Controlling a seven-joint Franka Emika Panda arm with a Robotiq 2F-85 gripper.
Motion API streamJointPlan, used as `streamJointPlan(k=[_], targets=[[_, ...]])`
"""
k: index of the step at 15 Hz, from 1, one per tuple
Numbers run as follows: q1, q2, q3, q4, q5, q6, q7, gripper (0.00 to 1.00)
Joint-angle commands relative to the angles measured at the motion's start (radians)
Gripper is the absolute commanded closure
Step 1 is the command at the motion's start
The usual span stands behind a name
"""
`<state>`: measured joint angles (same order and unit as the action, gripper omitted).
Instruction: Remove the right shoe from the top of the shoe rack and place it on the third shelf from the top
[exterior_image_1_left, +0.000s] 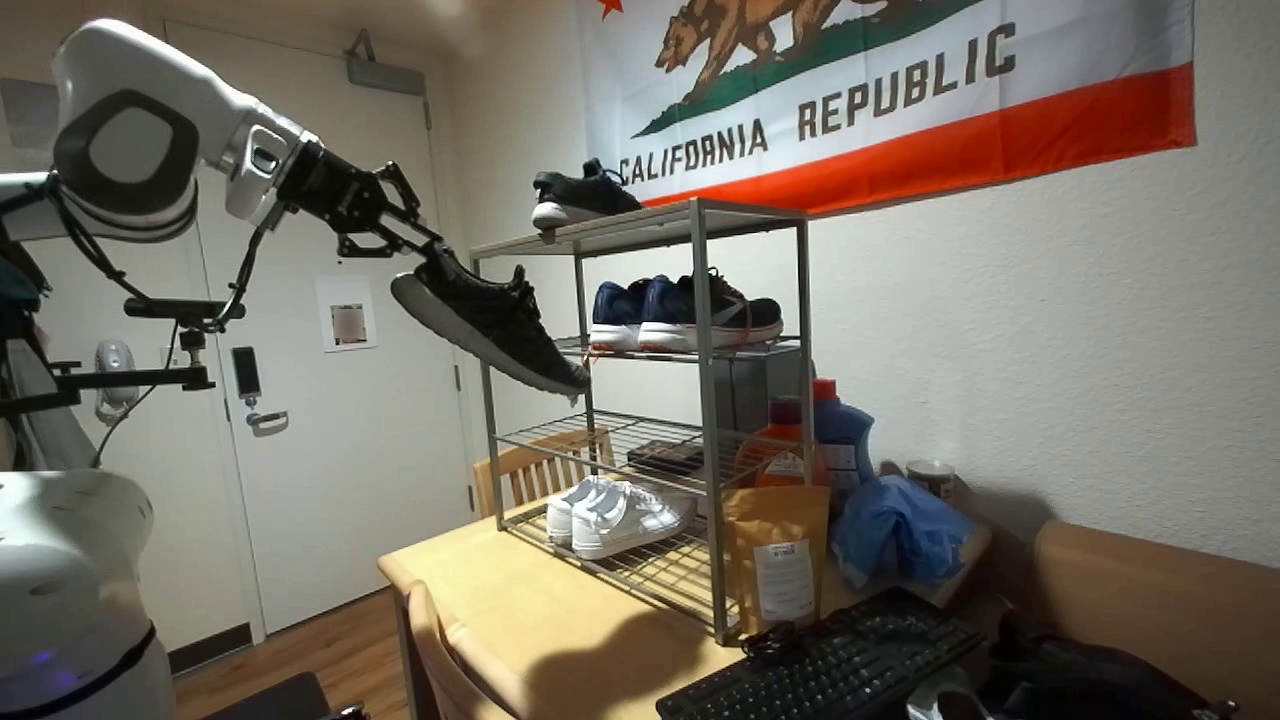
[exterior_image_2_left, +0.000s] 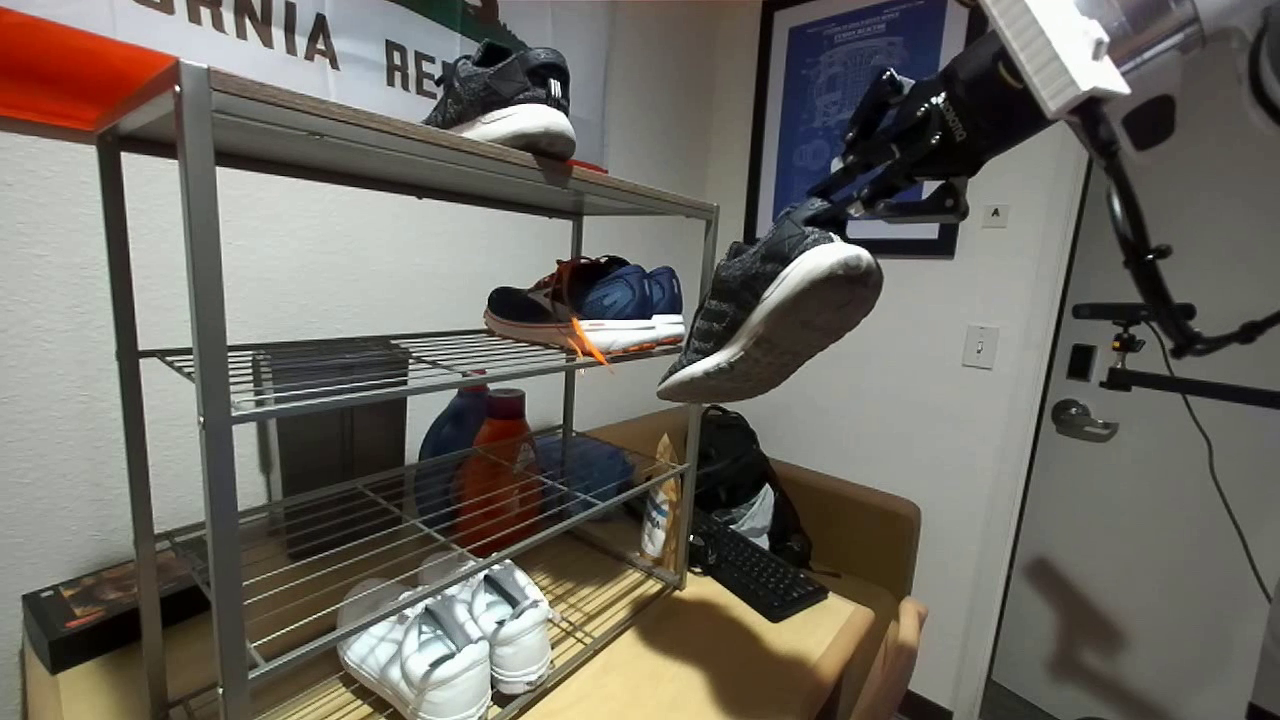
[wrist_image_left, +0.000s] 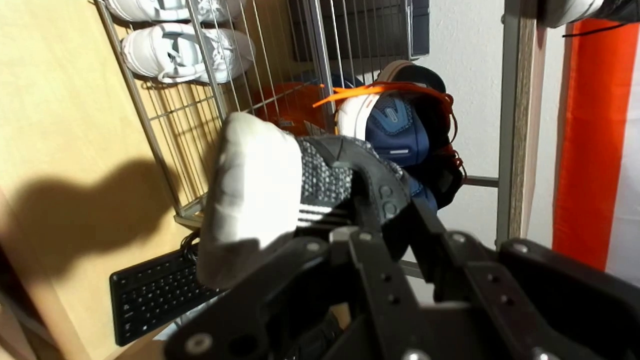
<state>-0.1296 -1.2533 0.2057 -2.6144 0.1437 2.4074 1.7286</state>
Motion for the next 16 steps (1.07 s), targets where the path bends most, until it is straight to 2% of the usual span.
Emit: streamJointPlan(k=[1, 12, 16], targets=[[-0.015, 0.035, 0.005, -0.028, 0.009, 0.102, -0.033, 0.94], [0.001, 0.099, 0.006, -0.128, 0.013, 0.329, -0.135, 0.94], [-0.003, 0.12, 0.001, -0.146, 0.022, 0.346, -0.15, 0.94]])
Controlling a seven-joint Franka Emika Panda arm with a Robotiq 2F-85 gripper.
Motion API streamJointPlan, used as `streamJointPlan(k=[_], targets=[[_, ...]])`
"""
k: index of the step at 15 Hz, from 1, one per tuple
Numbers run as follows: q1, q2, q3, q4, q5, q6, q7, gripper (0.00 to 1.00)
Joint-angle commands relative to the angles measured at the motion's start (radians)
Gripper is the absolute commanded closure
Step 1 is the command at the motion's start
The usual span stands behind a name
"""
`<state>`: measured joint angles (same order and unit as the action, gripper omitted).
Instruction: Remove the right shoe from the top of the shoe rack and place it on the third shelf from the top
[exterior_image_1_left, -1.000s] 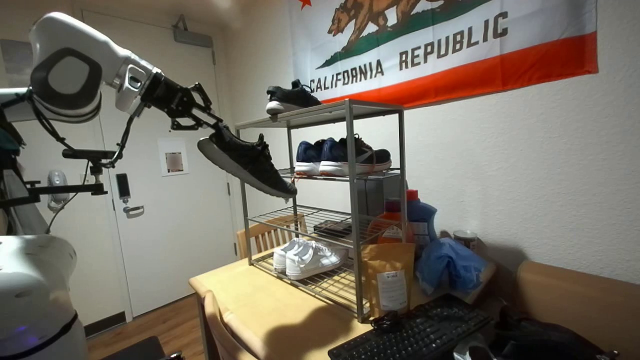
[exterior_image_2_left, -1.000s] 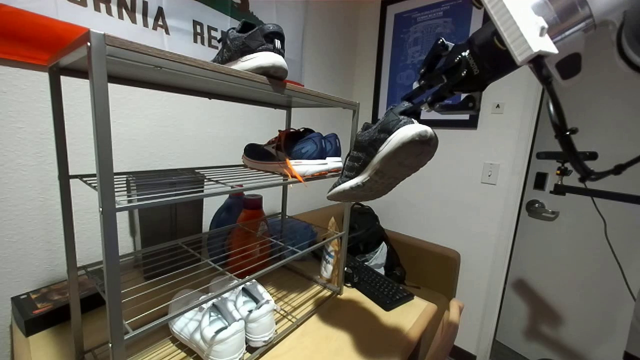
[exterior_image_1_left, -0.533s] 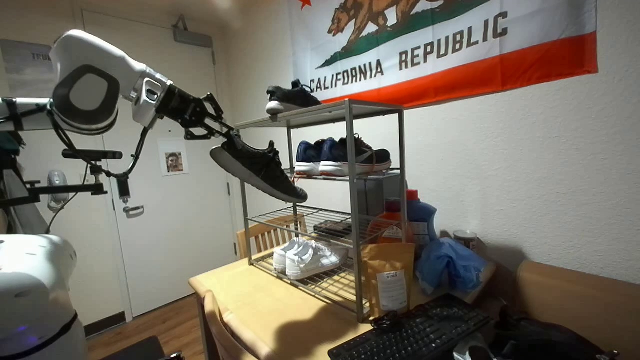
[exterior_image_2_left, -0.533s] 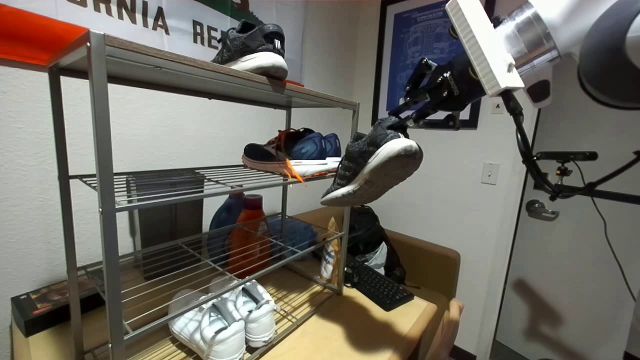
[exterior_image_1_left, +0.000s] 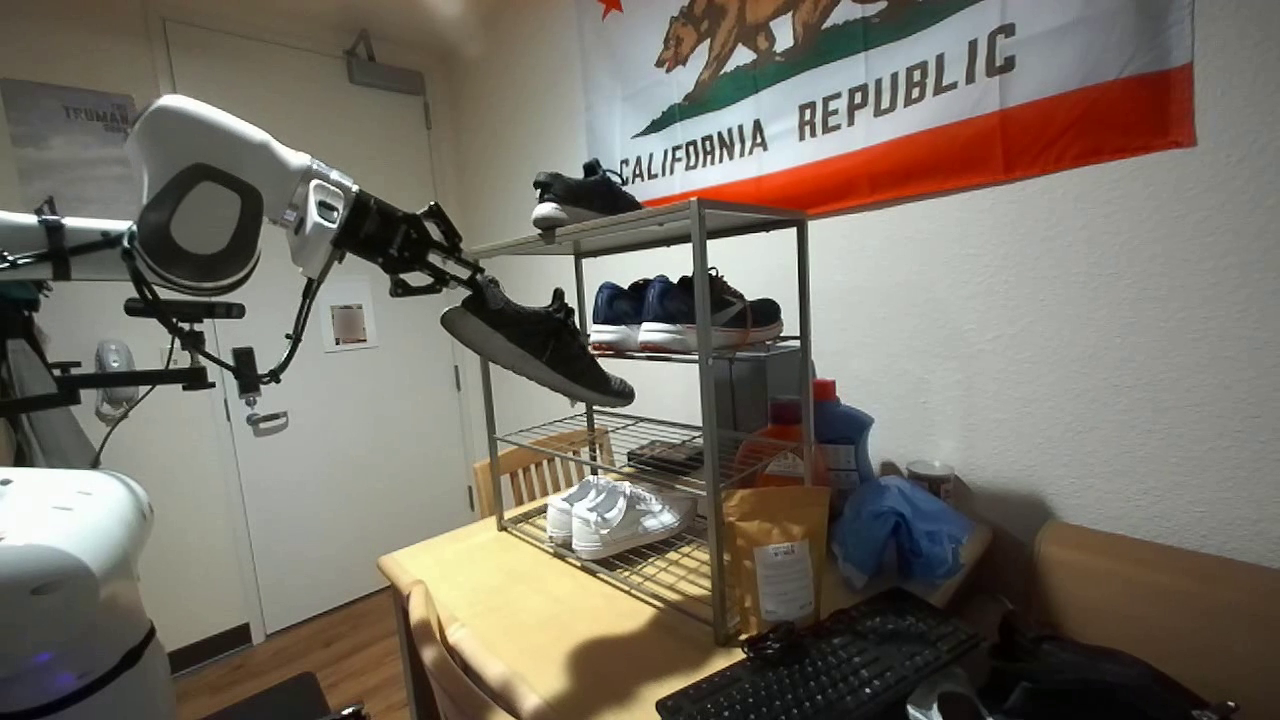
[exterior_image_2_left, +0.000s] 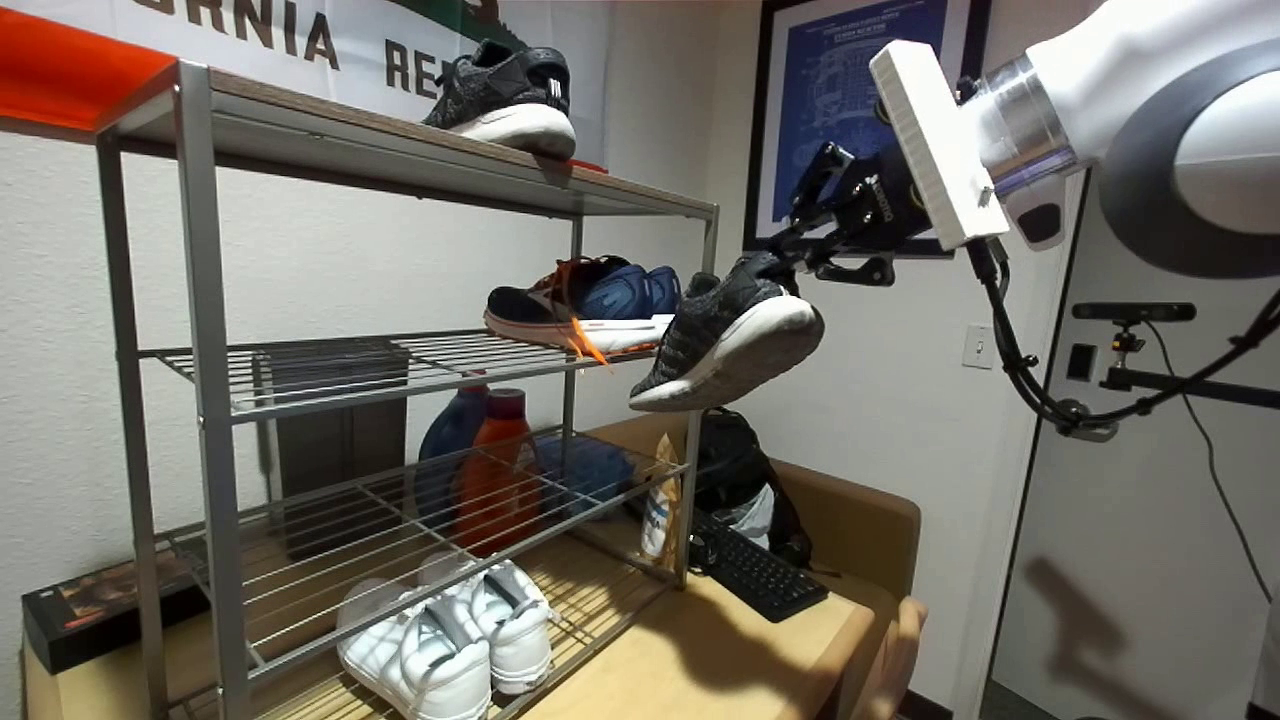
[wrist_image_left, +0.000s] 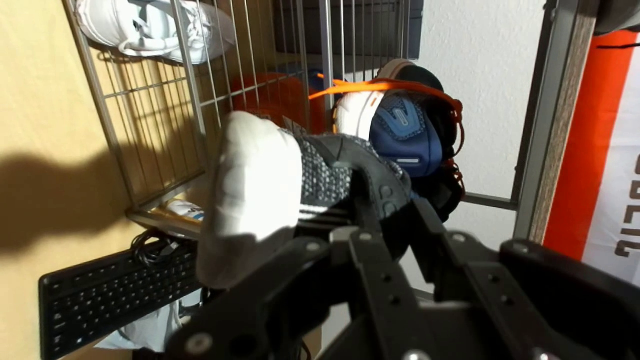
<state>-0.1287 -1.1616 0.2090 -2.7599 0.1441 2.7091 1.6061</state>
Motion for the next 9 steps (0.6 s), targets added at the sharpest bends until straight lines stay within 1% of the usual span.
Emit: streamJointPlan(k=[1, 5, 9], targets=[[-0.004, 0.036, -0.004, -0.001, 0.024, 0.039, -0.026, 0.94], [-0.005, 0.073, -0.004, -0.005, 0.022, 0.085, -0.034, 0.94], [-0.007, 0.119, 0.002, -0.007, 0.017, 0.173, -0.056, 0.94]])
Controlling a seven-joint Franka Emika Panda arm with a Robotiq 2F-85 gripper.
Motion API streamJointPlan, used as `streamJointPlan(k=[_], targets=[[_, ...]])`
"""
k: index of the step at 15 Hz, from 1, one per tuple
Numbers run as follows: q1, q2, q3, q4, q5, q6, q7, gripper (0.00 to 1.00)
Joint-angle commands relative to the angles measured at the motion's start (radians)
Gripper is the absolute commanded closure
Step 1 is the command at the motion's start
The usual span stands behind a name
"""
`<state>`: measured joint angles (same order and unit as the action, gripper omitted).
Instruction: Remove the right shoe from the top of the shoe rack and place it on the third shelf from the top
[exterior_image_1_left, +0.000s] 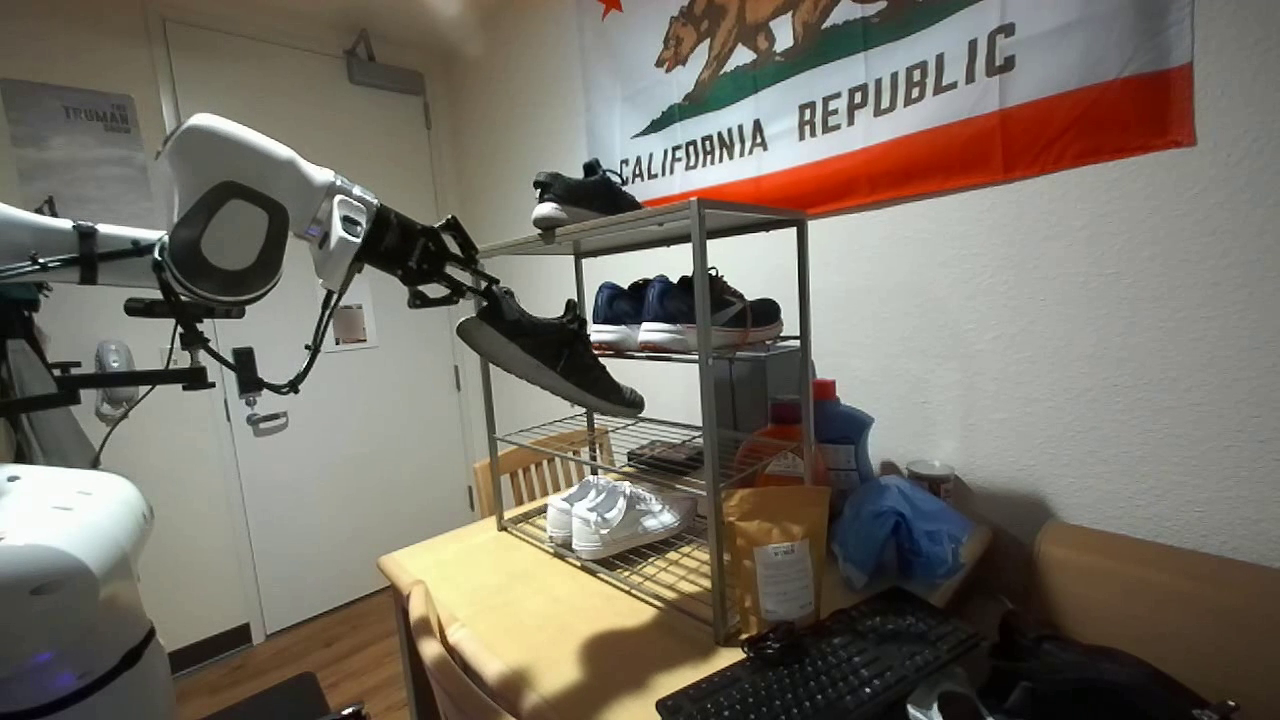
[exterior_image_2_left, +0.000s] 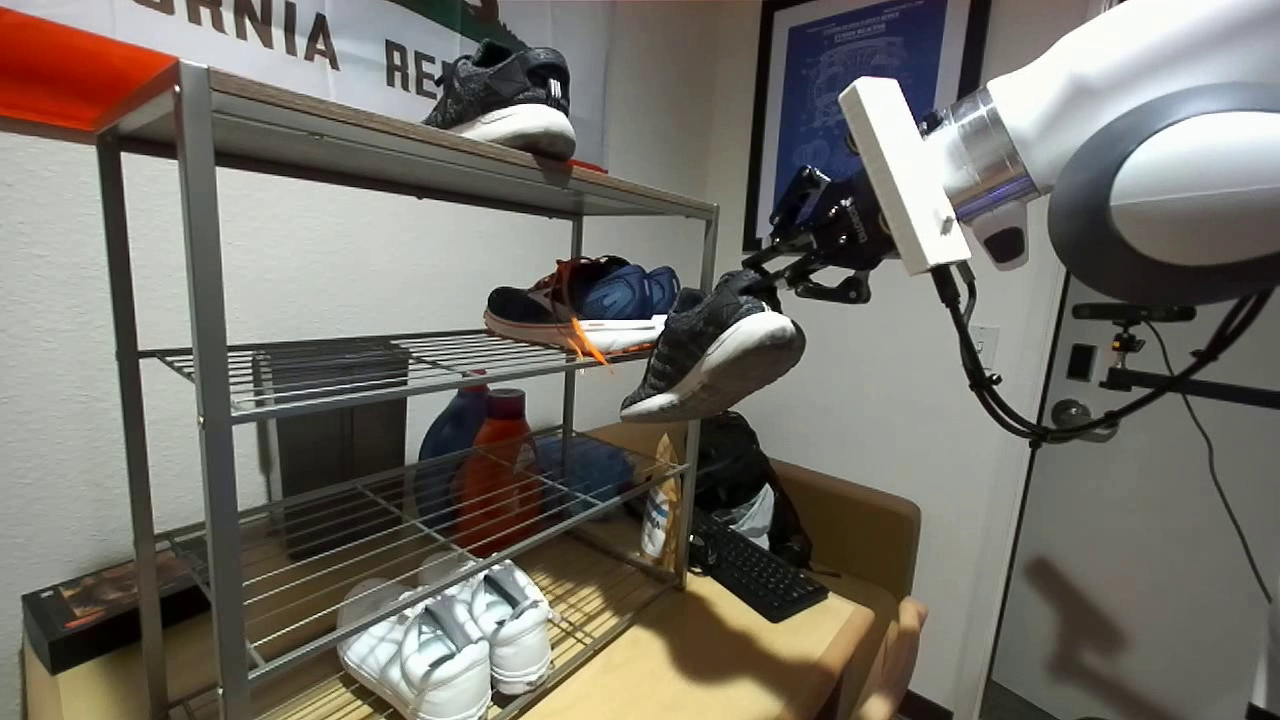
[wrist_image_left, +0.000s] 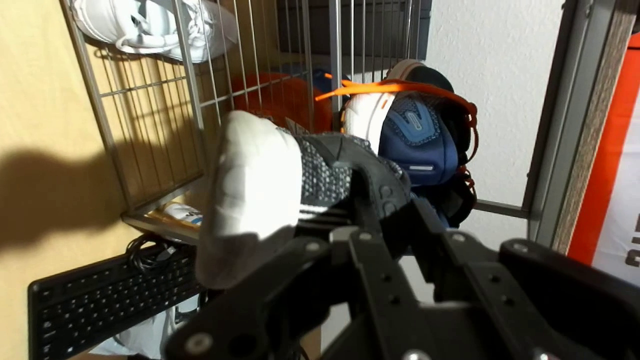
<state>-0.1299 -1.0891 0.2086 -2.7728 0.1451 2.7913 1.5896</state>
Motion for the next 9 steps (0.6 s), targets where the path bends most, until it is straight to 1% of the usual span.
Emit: streamJointPlan(k=[1, 4, 9], targets=[[-0.005, 0.058, 0.003, 0.005, 0.015, 0.11, -0.049, 0.94], [-0.009, 0.094, 0.005, 0.009, 0.016, 0.145, -0.079, 0.94], [-0.026, 0.164, 0.028, 0.027, 0.018, 0.134, -0.074, 0.94]])
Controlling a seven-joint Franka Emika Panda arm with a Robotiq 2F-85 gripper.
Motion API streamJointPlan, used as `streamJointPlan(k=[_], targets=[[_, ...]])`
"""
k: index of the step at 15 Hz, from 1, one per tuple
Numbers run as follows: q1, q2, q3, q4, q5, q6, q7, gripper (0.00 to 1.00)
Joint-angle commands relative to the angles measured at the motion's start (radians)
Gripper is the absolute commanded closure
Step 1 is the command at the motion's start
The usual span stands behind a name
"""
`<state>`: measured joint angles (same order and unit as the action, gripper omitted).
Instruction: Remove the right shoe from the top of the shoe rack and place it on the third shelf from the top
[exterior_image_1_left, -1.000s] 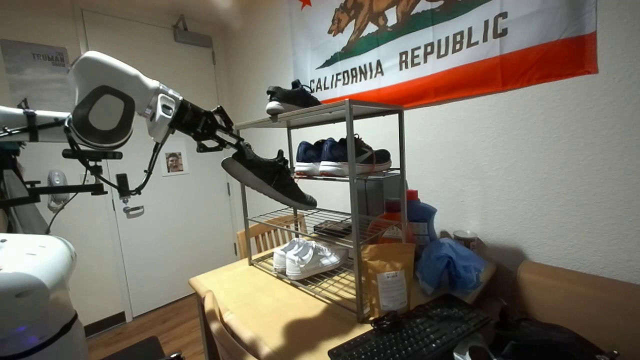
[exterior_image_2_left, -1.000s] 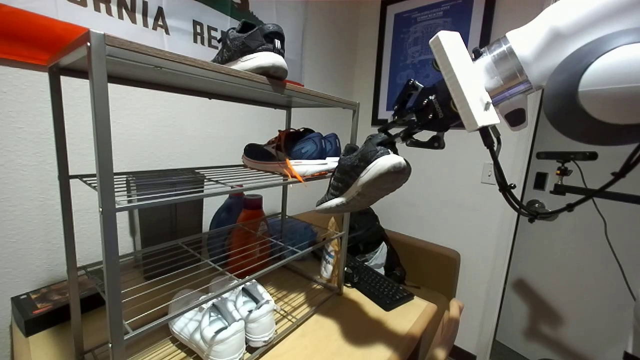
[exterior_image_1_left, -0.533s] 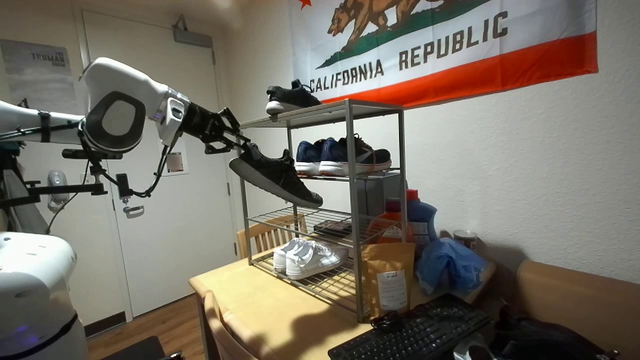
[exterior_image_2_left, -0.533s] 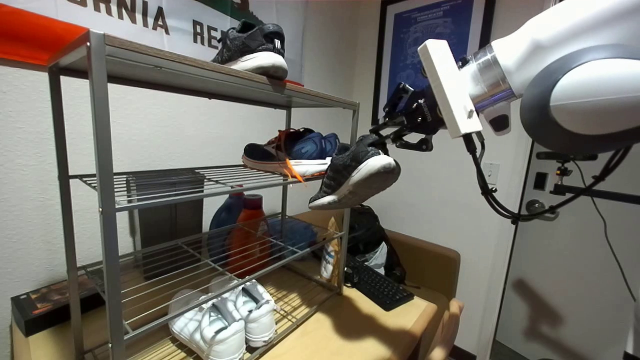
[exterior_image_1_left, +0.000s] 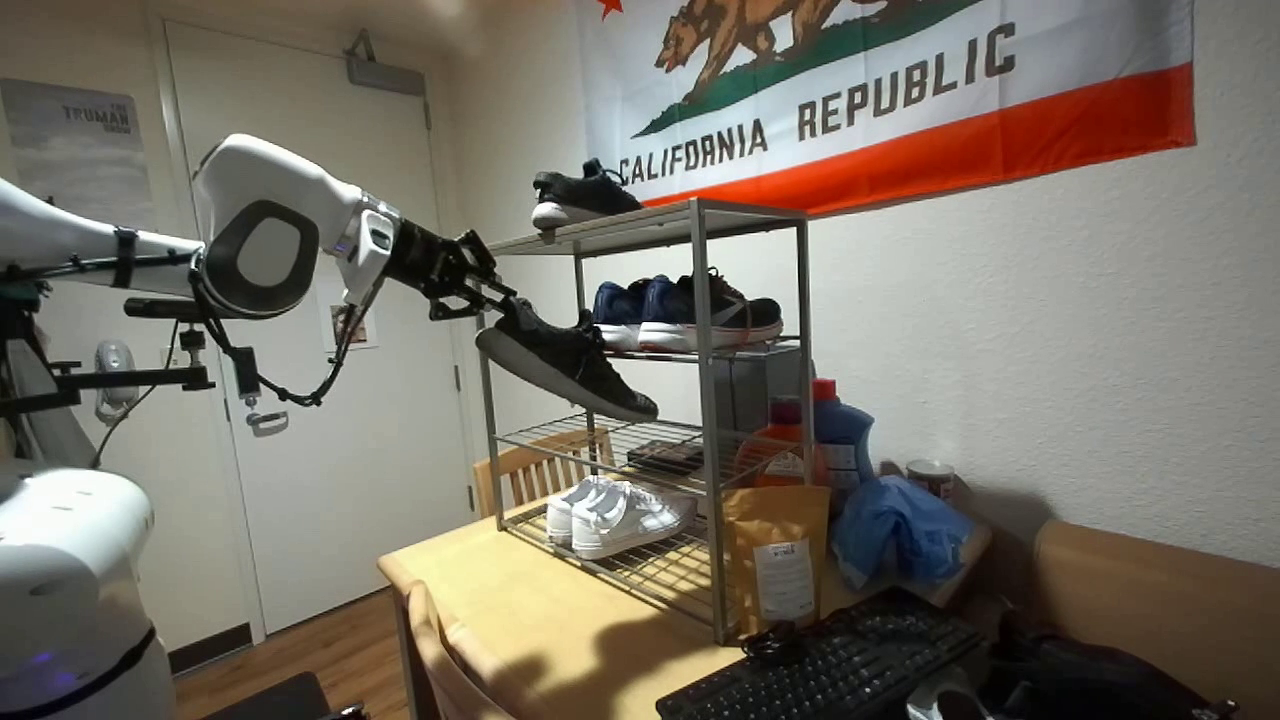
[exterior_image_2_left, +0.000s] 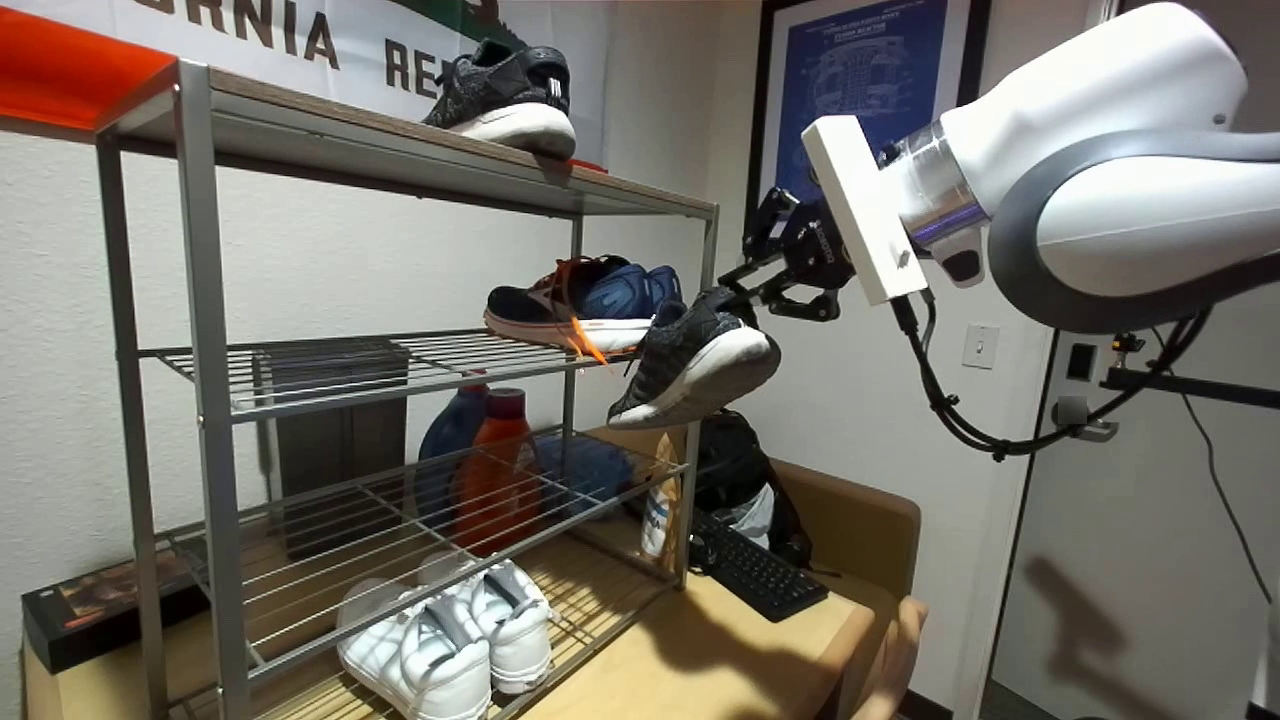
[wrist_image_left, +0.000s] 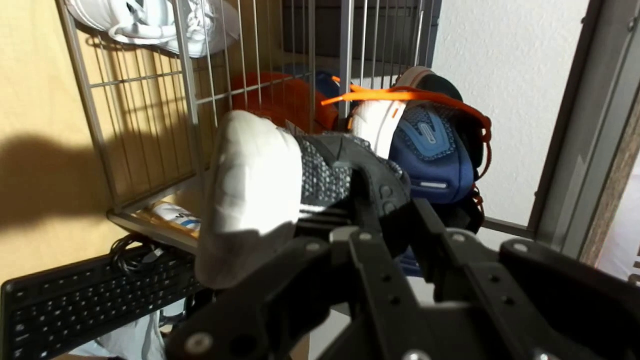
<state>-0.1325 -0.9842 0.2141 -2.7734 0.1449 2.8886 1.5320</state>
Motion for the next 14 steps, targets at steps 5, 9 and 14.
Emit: streamJointPlan(k=[5, 9, 14], targets=[[-0.03, 0.127, 0.062, 0.027, 0.016, 0.051, -0.002, 0.94], [-0.014, 0.113, 0.059, 0.004, 0.018, 0.034, -0.013, 0.78], [-0.007, 0.133, 0.059, 0.005, 0.021, 0.05, -0.014, 0.94]])
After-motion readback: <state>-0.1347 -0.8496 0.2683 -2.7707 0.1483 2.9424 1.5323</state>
